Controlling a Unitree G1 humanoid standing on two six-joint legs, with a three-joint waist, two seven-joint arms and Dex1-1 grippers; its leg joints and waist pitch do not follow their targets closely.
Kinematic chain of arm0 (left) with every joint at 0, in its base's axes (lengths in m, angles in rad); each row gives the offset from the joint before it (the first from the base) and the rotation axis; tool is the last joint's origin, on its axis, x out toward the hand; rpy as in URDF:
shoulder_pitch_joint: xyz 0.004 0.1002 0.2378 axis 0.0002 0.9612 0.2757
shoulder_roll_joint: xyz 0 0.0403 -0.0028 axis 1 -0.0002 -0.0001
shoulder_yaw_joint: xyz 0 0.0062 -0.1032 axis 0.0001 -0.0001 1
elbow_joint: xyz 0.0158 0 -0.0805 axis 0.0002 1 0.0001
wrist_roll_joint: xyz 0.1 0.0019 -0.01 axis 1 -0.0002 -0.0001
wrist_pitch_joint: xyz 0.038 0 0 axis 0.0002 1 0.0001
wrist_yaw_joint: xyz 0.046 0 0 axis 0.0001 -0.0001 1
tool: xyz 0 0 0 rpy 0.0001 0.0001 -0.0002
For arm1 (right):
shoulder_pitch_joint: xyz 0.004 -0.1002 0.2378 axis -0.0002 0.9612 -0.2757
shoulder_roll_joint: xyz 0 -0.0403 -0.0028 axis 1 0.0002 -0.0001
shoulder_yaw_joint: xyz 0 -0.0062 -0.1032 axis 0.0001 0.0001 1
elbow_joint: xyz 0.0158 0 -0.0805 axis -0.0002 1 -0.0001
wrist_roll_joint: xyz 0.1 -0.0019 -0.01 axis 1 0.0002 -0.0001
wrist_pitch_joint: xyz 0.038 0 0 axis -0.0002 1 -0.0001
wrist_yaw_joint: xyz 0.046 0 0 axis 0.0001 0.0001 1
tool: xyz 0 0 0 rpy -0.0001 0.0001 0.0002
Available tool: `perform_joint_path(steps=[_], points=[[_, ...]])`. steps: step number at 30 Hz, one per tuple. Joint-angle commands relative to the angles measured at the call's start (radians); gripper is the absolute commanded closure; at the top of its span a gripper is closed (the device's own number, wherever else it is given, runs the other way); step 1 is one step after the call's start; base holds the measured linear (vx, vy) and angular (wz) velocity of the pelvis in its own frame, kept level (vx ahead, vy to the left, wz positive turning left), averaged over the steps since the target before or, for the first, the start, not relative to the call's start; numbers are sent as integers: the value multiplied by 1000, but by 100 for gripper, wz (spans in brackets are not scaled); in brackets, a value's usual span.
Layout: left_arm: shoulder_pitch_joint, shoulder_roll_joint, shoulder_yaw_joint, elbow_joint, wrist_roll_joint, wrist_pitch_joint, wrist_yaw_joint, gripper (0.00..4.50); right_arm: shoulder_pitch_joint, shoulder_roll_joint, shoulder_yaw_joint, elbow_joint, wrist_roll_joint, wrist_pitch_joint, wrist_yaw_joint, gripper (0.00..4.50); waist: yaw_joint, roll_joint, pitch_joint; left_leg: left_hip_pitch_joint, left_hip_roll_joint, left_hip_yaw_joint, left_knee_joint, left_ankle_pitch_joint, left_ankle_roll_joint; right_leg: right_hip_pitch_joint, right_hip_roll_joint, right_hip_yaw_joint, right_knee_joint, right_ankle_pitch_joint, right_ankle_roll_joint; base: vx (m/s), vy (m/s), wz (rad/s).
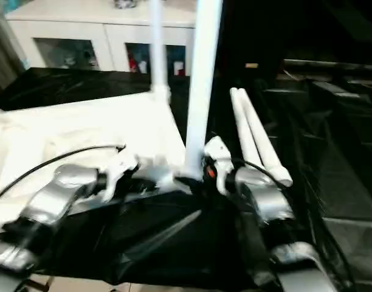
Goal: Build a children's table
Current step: Rotate leg to tighten
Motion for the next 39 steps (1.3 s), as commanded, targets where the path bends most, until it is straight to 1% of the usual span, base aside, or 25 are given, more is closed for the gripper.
perform_joint_path(steps=[1, 4, 6, 8, 9, 12, 15, 16, 17, 19, 20, 21, 23, 24, 25, 26, 27, 28, 29, 30, 33, 34, 37, 38, 39], points=[[12, -5, -14, -29, -45, 7, -48, 450, 10, -14, 13, -15, 2, 20, 25, 107, 4, -10, -60, 0, 25, 0, -58, -242, 51, 49, -56, 42, -81, -281, -210, 0, 0, 0], [18, 2, -10, -39, -46, 12, -56, 450, 10, -15, 15, -22, 5, 28, 31, 112, 3, -10, -60, 1, 23, -1, -59, -250, 42, 49, -58, 43, -84, -316, -196, 0, 0, 0], [19, 3, -8, -41, -46, 14, -54, 450, 10, -12, 15, -22, 6, 31, 30, 149, 2, -10, -62, 0, 24, -2, -58, -232, 41, 49, -57, 43, -81, -287, -200, 0, 0, 0], [17, -9, -2, -42, -47, 17, -35, 450, 14, 2, 15, -29, 9, 35, 19, 153, 2, -11, -63, -1, 23, -1, -57, -220, 44, 50, -56, 43, -78, -260, -206, 0, 0, 0], [16, -11, -1, -41, -47, 17, -31, 450, 15, 5, 15, -29, 8, 34, 15, 165, 2, -13, -62, -3, 22, -1, -56, -219, 44, 52, -56, 42, -78, -260, -208, 0, 0, 0], [10, -28, 5, -30, -39, 16, 8, 450, 18, 27, 10, -18, 2, 31, -28, 176, 1, -11, -60, -1, 22, -1, -57, -232, 41, 49, -58, 43, -82, -293, -199, 0, 0, 0], [-37, -83, 25, 53, 15, 8, 161, 450, -9, 76, -6, 78, -54, 22, -218, 178, -4, -12, -57, 3, 20, -4, -60, -258, 21, 46, -57, 41, -89, -350, -181, 0, 0, 0], [-37, -83, 25, 53, 15, 8, 161, 450, -9, 76, -6, 78, -54, 22, -218, 178, -4, -12, -57, 3, 20, -4, -60, -258, 21, 46, -57, 41, -89, -350, -181, 0, 0, 0], [-60, -109, 35, 95, 32, 1, 227, 450, -21, 98, -11, 117, -72, 27, -293, 178, -10, -11, -54, 6, 17, -4, -61, -285, 9, 40, -56, 40, -95, -413, -164, 0, 0, 0], [-111, -163, 50, 179, 57, -2, 345, 450, -46, 149, -28, 192, -89, 36, -431, 178, -12, -14, -53, 11, 13, -5, -59, -309, 1, 39, -59, 39, -104, -474, -143, 0, 0, 0], [-138, -192, 58, 219, 63, -3, 404, 450, -61, 180, -44, 226, -89, 41, -504, 179, -13, -11, -51, 16, 12, -6, -58, -324, -5, 33, -59, 38, -109, -514, -127, 0, 0, 0], [-154, -209, 64, 242, 65, -4, 440, 450, -71, 200, -55, 246, -87, 45, -548, 179, -11, -7, -54, 17, 11, -8, -58, -329, -6, 35, -61, 37, -111, -526, -118, 0, 0, 0], [-195, -248, 83, 301, 76, -21, 544, 450, -96, 241, -73, 296, -92, 36, -655, 179, -12, -11, -55, 15, 10, -8, -58, -327, -2, 33, -58, 37, -112, -514, -112, 0, 0, 0], [-195, -248, 83, 301, 76, -21, 544, 450, -96, 241, -73, 296, -92, 36, -655, 179, -10, -12, -57, 14, 10, -8, -58, -325, 1, 34, -59, 37, -112, -506, -112, 0, 0, 0], [-207, -260, 87, 316, 77, -27, 565, 450, -105, 255, -79, 314, -94, 30, -689, 179, -10, -12, -57, 14, 10, -8, -58, -325, 1, 34, -59, 37, -112, -506, -112, 0, 0, 0], [-223, -284, 86, 333, 71, -44, 556, 450, -125, 290, -110, 342, -63, 7, -704, 179, -9, -8, -57, 9, 10, -8, -60, -323, 11, 36, -60, 37, -111, -489, -116, 0, 0, 0], [-223, -284, 86, 333, 71, -44, 556, 450, -125, 290, -110, 342, -63, 7, -704, 179, -8, -7, -59, 8, 10, -9, -60, -321, 14, 38, -61, 37, -110, -485, -115, 0, 0, 0], [-228, -291, 86, 338, 71, -52, 550, 450, -131, 301, -122, 351, -51, 1, -701, 124, -7, -6, -60, 7, 10, -9, -60, -317, 17, 38, -60, 37, -109, -474, -116, 0, 0, 0], [-224, -293, 77, 335, 73, -66, 526, 450, -137, 310, -136, 348, -32, 5, -681, 124, -7, -4, -60, 5, 11, -9, -61, -314, 26, 39, -60, 38, -107, -444, -127, 0, 0, 0], [-218, -292, 70, 328, 74, -75, 507, 450, -137, 308, -133, 342, -32, 4, -670, 110, -7, -5, -60, 2, 11, -9, -62, -310, 28, 42, -59, 38, -105, -433, -130, 0, 0, 0], [-217, -294, 60, 342, 74, -110, 477, 450, -142, 302, -125, 341, -53, -32, -685, 92, -6, -5, -63, 1, 13, -8, -61, -296, 31, 43, -61, 39, -100, -393, -145, 0, 0, 0], [-217, -296, 60, 346, 73, -116, 478, 450, -139, 297, -124, 332, -53, -39, -685, 92, -7, -11, -63, 0, 12, -6, -61, -292, 33, 44, -60, 40, -100, -386, -146, 0, 0, 0], [-230, -300, 65, 380, 84, -167, 527, 450, -104, 270, -124, 251, -49, -46, -671, 92, -1, -11, -62, 2, 13, -4, -60, -278, 41, 43, -59, 41, -99, -373, -148, 0, 0, 0], [-234, -301, 69, 390, 87, -181, 543, 422, -94, 266, -127, 234, -50, -50, -666, 85, 3, -9, -62, 5, 13, -3, -59, -281, 43, 40, -59, 42, -101, -371, -142, 0, 0, 0], [-242, -305, 84, 402, 80, -184, 563, 422, -72, 256, -126, 190, -50, -50, -655, 85, 2, -9, -63, 3, 14, -4, -60, -278, 42, 43, -60, 42, -99, -367, -143, 0, 0, 0]])
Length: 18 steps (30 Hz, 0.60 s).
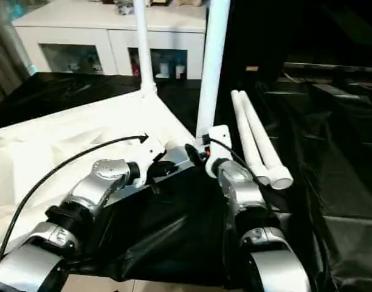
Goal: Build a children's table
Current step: Rotate leg to tighten
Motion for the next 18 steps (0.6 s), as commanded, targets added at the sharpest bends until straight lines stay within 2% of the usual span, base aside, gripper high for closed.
perform_joint_path(steps=[1, 2, 3, 4, 5, 6, 8, 9, 11, 12, 13, 14, 16, 17, 18], points=[[-40, -29, 59, 19, -25, -38, 92, 422, 39, 23, 50, -53, -3, 22, 67, 85, 0, -18, -55, -3, 18, -4, -65, -268, 42, 43, -54, 39, -96, -349, -146, 0, 0, 0], [-46, -31, 82, 18, -46, -26, 92, 405, 84, 4, 53, -149, 10, 45, 85, 82, 0, -17, -59, -6, 19, -4, -64, -254, 43, 49, -53, 39, -93, -310, -146, 0, 0, 0], [-43, -30, 90, 11, -49, -31, 100, 391, 108, -2, 55, -198, 17, 57, 94, 82, 2, -10, -64, -5, 23, -6, -62, -233, 46, 48, -53, 40, -85, -245, -163, 0, 0, 0], [-41, -28, 97, 6, -49, -37, 113, 385, 121, -6, 56, -224, 21, 65, 97, 82, -4, -14, -65, -14, 22, -7, -63, -214, 53, 54, -51, 37, -81, -194, -172, 0, 0, 0], [-34, -24, 116, -10, -54, -46, 147, 380, 156, -15, 66, -290, 24, 74, 106, 82, -6, -10, -66, -14, 22, -8, -62, -208, 54, 53, -51, 36, -79, -181, -179, 0, 0, 0], [-33, -24, 117, -11, -54, -47, 150, 372, 158, -16, 67, -295, 25, 75, 107, 82, -8, -11, -66, -15, 22, -7, -61, -200, 59, 54, -51, 36, -81, -163, -182, 0, 0, 0], [-4, 5, 140, -64, -34, -52, 232, 352, 220, -31, 91, -404, 36, 114, 124, 82, -11, -12, -68, -15, 21, -4, -54, -159, 77, 56, -50, 36, -74, -82, -211, 0, 0, 0], [6, 14, 144, -82, -28, -50, 250, 347, 234, -34, 98, -426, 37, 123, 129, 82, -8, -11, -70, -15, 24, -5, -53, -135, 86, 60, -51, 36, -68, -34, -219, 0, 0, 0], [34, 39, 158, -127, -11, -36, 286, 339, 258, -39, 113, -461, 35, 144, 141, 82, -11, -10, -71, -16, 25, -5, -53, -117, 94, 62, -48, 35, -63, 5, -227, 0, 0, 0], [50, 53, 167, -152, -1, -26, 306, 323, 271, -41, 121, -478, 33, 157, 147, 82, -16, -11, -68, -17, 23, -4, -53, -126, 96, 59, -47, 33, -67, -12, -227, 0, 0, 0], [71, 69, 181, -185, 15, -16, 336, 312, 285, -41, 131, -496, 27, 173, 153, 82, -16, -9, -67, -11, 25, -3, -54, -147, 90, 56, -48, 34, -71, -48, -229, 0, 0, 0], [122, 105, 217, -266, 39, 15, 391, 305, 303, -40, 152, -513, 2, 196, 148, 82, -17, -10, -66, -12, 31, -6, -58, -156, 78, 58, -49, 34, -66, -64, -231, 0, 0, 0], [122, 105, 217, -266, 39, 15, 391, 302, 303, -40, 152, -513, 2, 196, 148, 82, -23, -6, -62, -9, 29, -3, -59, -182, 66, 50, -46, 34, -74, -109, -219, 0, 0, 0], [193, 149, 270, -379, 64, 60, 448, 279, 317, -40, 162, -538, 1, 220, 147, 82, -18, -17, -59, -7, 36, -6, -64, -217, 47, 52, -53, 36, -73, -183, -211, 0, 0, 0], [226, 168, 294, -429, 83, 81, 476, 279, 322, -41, 165, -551, 6, 231, 149, 82, -22, -15, -55, -13, 37, -7, -68, -219, 43, 52, -52, 36, -76, -198, -203, 0, 0, 0]])
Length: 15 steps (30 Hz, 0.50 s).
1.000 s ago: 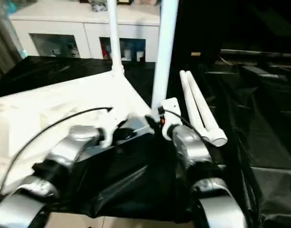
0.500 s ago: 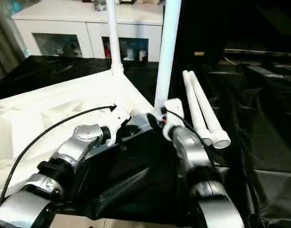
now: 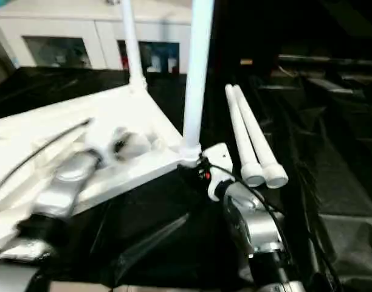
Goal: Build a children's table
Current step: Rotate leg to tighten
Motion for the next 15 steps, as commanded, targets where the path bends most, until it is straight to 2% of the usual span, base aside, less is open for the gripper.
perform_joint_path(steps=[1, 2, 3, 4, 5, 6, 7, 8, 9, 11, 12, 13, 14, 15], points=[[52, 43, 60, -118, 40, 60, 73, 269, 25, 0, 32, -36, 4, 48, 13, 82, 8, 2, -58, -1, 27, -7, -66, -234, 41, 56, -57, 38, -70, -237, -186, 0, 0, 0], [52, 43, 60, -118, 40, 60, 73, 258, 25, 0, 32, -36, 4, 48, 13, 82, 6, 3, -61, 8, 25, -5, -62, -257, 31, 49, -55, 40, -76, -267, -170, 0, 0, 0], [92, 70, 89, -168, 72, 84, 114, 258, 26, -4, 45, -48, 5, 53, 25, 82, 7, 4, -58, 14, 21, -4, -62, -276, 23, 42, -51, 42, -81, -283, -163, 0, 0, 0], [105, 78, 98, -183, 82, 91, 127, 247, 27, -5, 49, -52, 5, 55, 29, 82, 8, 4, -61, 11, 27, -9, -65, -278, 15, 47, -53, 42, -73, -266, -165, 0, 0, 0], [123, 91, 115, -201, 101, 101, 150, 235, 27, -6, 56, -57, 6, 58, 38, 82, 7, 5, -55, 8, 23, -7, -66, -285, 14, 43, -50, 42, -78, -275, -156, 0, 0, 0], [150, 108, 147, -219, 134, 113, 201, 235, 29, -11, 69, -70, 9, 73, 56, 82, 6, 2, -53, 10, 23, -7, -66, -299, 13, 40, -49, 43, -79, -276, -153, 0, 0, 0], [171, 120, 169, -237, 154, 125, 242, 235, 34, -16, 80, -86, 10, 92, 67, 82, 6, 4, -54, 8, 25, -10, -67, -302, 11, 44, -48, 42, -74, -264, -154, 0, 0, 0], [195, 137, 192, -249, 171, 143, 270, 235, 38, -21, 91, -96, 9, 107, 79, 82, 5, 4, -54, 7, 23, -9, -66, -299, 15, 43, -46, 42, -75, -258, -144, 0, 0, 0], [209, 146, 202, -256, 178, 157, 279, 235, 41, -23, 96, -103, 8, 116, 84, 82, 7, 1, -51, 7, 20, -8, -66, -292, 16, 41, -47, 43, -78, -265, -135, 0, 0, 0], [251, 165, 233, -273, 176, 211, 288, 235, 44, -21, 102, -100, 2, 142, 77, 82, 8, 4, -52, 8, 20, -9, -66, -280, 15, 39, -47, 44, -76, -250, -139, 0, 0, 0], [273, 177, 241, -278, 173, 240, 283, 249, 41, -15, 100, -85, -3, 158, 61, 82, 10, 6, -54, 11, 22, -10, -65, -276, 12, 38, -48, 45, -73, -238, -145, 0, 0, 0], [285, 185, 246, -279, 169, 256, 275, 259, 38, -11, 98, -75, -6, 168, 49, 101, 10, 6, -51, 7, 20, -9, -66, -273, 11, 37, -46, 45, -72, -228, -152, 0, 0, 0], [304, 198, 253, -278, 162, 288, 258, 269, 28, -2, 93, -49, -14, 175, 25, 120, 11, 7, -52, 9, 19, -9, -66, -277, 8, 36, -46, 46, -73, -230, -156, 0, 0, 0], [304, 199, 253, -277, 162, 290, 257, 272, 27, -1, 92, -47, -14, 175, 24, 120, 12, 8, -51, 10, 19, -8, -67, -283, 6, 34, -47, 46, -74, -235, -159, 0, 0, 0]])
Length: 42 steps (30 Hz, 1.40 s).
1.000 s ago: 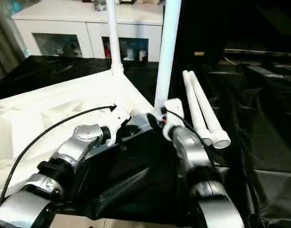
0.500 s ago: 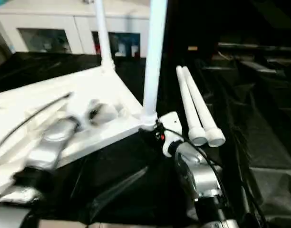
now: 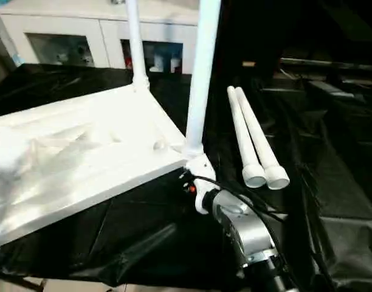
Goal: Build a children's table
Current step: Rotate leg to tighten, then rotate table base
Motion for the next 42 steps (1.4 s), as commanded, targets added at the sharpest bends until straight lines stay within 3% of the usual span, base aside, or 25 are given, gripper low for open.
perform_joint_path(steps=[1, 2, 5, 8, 10, 12, 16, 18, 24, 26, 27, 28, 31, 32, 35, 36, 37, 38, 41, 42], points=[[-2, 9, 0, -14, -8, 28, -17, 282, -9, 2, -3, 16, -10, 16, -20, 125, 1, 17, -50, 14, 20, -7, -70, -307, 2, 31, -48, 45, -77, -260, -159, 0, 0, 0], [10, 21, -2, -7, -14, 57, -43, 311, -23, 13, -12, 44, -11, 24, -41, 155, 4, 17, -48, 16, 20, -8, -72, -330, -3, 30, -48, 45, -80, -285, -149, 0, 0, 0], [17, 38, -26, 10, -36, 81, -119, 318, -46, 25, -20, 88, -18, 18, -66, 169, 6, 19, -46, 17, 18, -12, -75, -361, -18, 28, -51, 46, -83, -321, -138, 0, 0, 0], [12, 69, -72, 25, -74, 99, -242, 327, -90, 45, -26, 152, -25, 10, -90, 196, 7, 21, -48, 17, 18, -13, -76, -356, -27, 30, -51, 47, -77, -280, -149, 0, 0, 0], [12, 69, -73, 25, -74, 99, -244, 347, -91, 46, -26, 153, -25, 10, -90, 214, 6, 21, -49, 19, 18, -12, -76, -357, -28, 28, -52, 48, -76, -274, -154, 0, 0, 0], [6, 96, -111, 9, -98, 139, -339, 355, -127, 56, -29, 216, -28, -9, -102, 224, 7, 23, -52, 18, 18, -11, -75, -334, -30, 34, -52, 48, -70, -227, -169, 0, 0, 0], [19, 146, -183, -35, -132, 231, -498, 384, -183, 60, -27, 318, -39, -42, -108, 256, 7, 23, -52, 18, 19, -9, -75, -324, -33, 34, -56, 48, -66, -220, -191, 0, 0, 0], [34, 176, -228, -73, -154, 265, -588, 404, -222, 60, -24, 388, -48, -69, -110, 282, 5, 26, -51, 17, 17, -11, -76, -338, -34, 38, -56, 47, -66, -242, -193, 0, 0, 0], [42, 210, -303, -154, -225, 302, -735, 449, -282, 65, -34, 474, -61, -105, -113, 333, 5, 21, -46, 31, 19, -10, -77, -414, -41, 29, -59, 49, -81, -366, -173, 0, 0, 0], [38, 219, -337, -193, -264, 296, -811, 450, -305, 65, -38, 505, -64, -124, -115, 347, 7, 23, -47, 29, 19, -12, -78, -407, -43, 31, -60, 49, -78, -363, -175, 0, 0, 0], [29, 227, -376, -225, -302, 278, -898, 450, -326, 62, -40, 533, -68, -144, -115, 359, 8, 14, -50, 31, 20, -10, -78, -400, -43, 29, -59, 49, -79, -361, -177, 0, 0, 0], [29, 227, -376, -225, -302, 278, -898, 450, -326, 62, -40, 533, -68, -144, -115, 365, 10, 18, -50, 31, 20, -11, -77, -395, -44, 30, -60, 50, -76, -354, -179, 0, 0, 0], [2, 228, -423, -246, -317, 276, -968, 450, -345, 55, -40, 562, -74, -167, -111, 397, 10, 20, -53, 31, 19, -7, -77, -375, -49, 32, -56, 51, -70, -303, -188, 0, 0, 0], [-25, 220, -447, -234, -315, 268, -991, 450, -353, 50, -40, 576, -77, -177, -106, 405, 9, 16, -54, 26, 18, -7, -77, -356, -46, 38, -57, 50, -67, -284, -190, 0, 0, 0], [-87, 199, -503, -203, -329, 229, -1072, 450, -360, 38, -40, 588, -81, -188, -99, 421, 10, 16, -57, 29, 15, -3, -73, -326, -39, 38, -56, 51, -68, -276, -187, 0, 0, 0], [-142, 167, -531, -144, -312, 196, -1084, 450, -359, 31, -39, 588, -85, -192, -98, 432, 7, 15, -59, 20, 14, -4, -73, -292, -38, 47, -56, 50, -64, -241, -192, 0, 0, 0], [-155, 157, -537, -127, -305, 189, -1082, 450, -359, 30, -39, 588, -85, -192, -97, 440, 10, 15, -63, 28, 15, 0, -68, -277, -37, 43, -56, 52, -61, -206, -200, 0, 0, 0], [-185, 138, -546, -88, -292, 168, -1077, 450, -359, 28, -40, 591, -87, -195, -96, 447, 7, 22, -62, 23, 14, -1, -68, -265, -37, 47, -56, 51, -58, -190, -205, 0, 0, 0], [-225, 113, -557, -32, -276, 139, -1071, 450, -360, 25, -41, 593, -89, -199, -95, 449, 7, 15, -69, 19, 13, 0, -62, -219, -28, 56, -56, 49, -51, -123, -218, 0, 0, 0], [-265, 83, -560, 26, -267, 110, -1054, 450, -360, 22, -43, 597, -91, -204, -94, 449, 5, 23, -70, 16, 12, -1, -62, -204, -25, 59, -57, 48, -47, -101, -226, 0, 0, 0]])
